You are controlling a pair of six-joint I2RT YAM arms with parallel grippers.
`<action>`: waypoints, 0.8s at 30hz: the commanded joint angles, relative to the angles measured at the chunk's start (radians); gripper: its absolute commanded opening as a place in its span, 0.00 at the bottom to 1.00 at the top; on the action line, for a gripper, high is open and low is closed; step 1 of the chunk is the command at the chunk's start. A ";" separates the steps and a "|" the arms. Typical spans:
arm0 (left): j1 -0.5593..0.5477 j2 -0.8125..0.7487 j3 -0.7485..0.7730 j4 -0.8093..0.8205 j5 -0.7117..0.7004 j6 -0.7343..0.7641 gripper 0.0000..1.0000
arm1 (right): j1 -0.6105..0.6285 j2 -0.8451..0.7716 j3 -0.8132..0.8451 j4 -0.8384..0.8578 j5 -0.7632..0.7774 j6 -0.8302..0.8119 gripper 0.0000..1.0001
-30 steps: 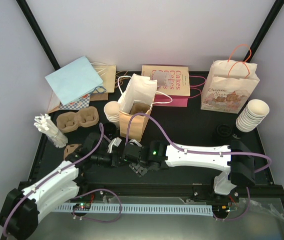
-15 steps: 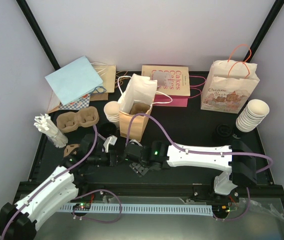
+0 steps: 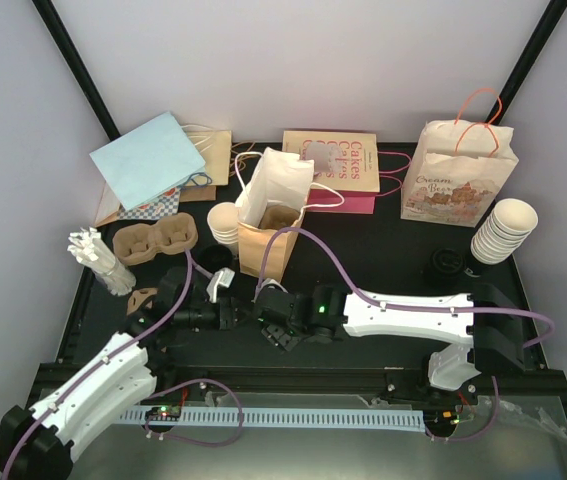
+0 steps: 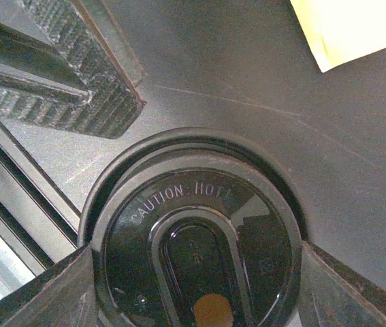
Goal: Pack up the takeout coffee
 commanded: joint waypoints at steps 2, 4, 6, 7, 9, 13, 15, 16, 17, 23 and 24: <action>-0.004 0.009 -0.029 0.139 0.092 -0.056 0.34 | 0.007 0.089 -0.079 -0.047 -0.196 0.002 0.65; -0.005 0.021 -0.031 0.144 0.097 -0.054 0.34 | 0.008 0.092 -0.076 -0.050 -0.194 0.001 0.65; -0.004 0.036 -0.031 0.140 0.094 -0.046 0.34 | 0.008 0.094 -0.074 -0.050 -0.194 -0.001 0.65; -0.006 0.044 -0.032 0.138 0.091 -0.044 0.33 | 0.008 0.095 -0.072 -0.052 -0.194 -0.001 0.65; -0.006 0.062 -0.039 0.142 0.086 -0.040 0.31 | 0.007 0.096 -0.069 -0.052 -0.194 -0.001 0.65; -0.010 0.111 -0.047 0.152 0.082 -0.028 0.30 | 0.007 0.098 -0.068 -0.055 -0.194 -0.002 0.65; -0.012 0.132 -0.047 0.140 0.072 -0.014 0.29 | 0.008 0.101 -0.068 -0.056 -0.192 -0.005 0.65; -0.014 0.140 -0.046 0.127 0.065 -0.006 0.28 | 0.008 0.100 -0.068 -0.058 -0.191 -0.004 0.65; -0.014 0.147 -0.044 0.110 0.046 0.003 0.28 | 0.007 0.102 -0.067 -0.060 -0.189 -0.005 0.65; -0.017 0.183 -0.035 0.022 -0.014 0.049 0.28 | 0.009 0.126 -0.049 -0.084 -0.188 -0.026 0.65; -0.018 0.189 -0.035 0.014 -0.021 0.053 0.27 | 0.009 0.129 -0.049 -0.084 -0.195 -0.033 0.65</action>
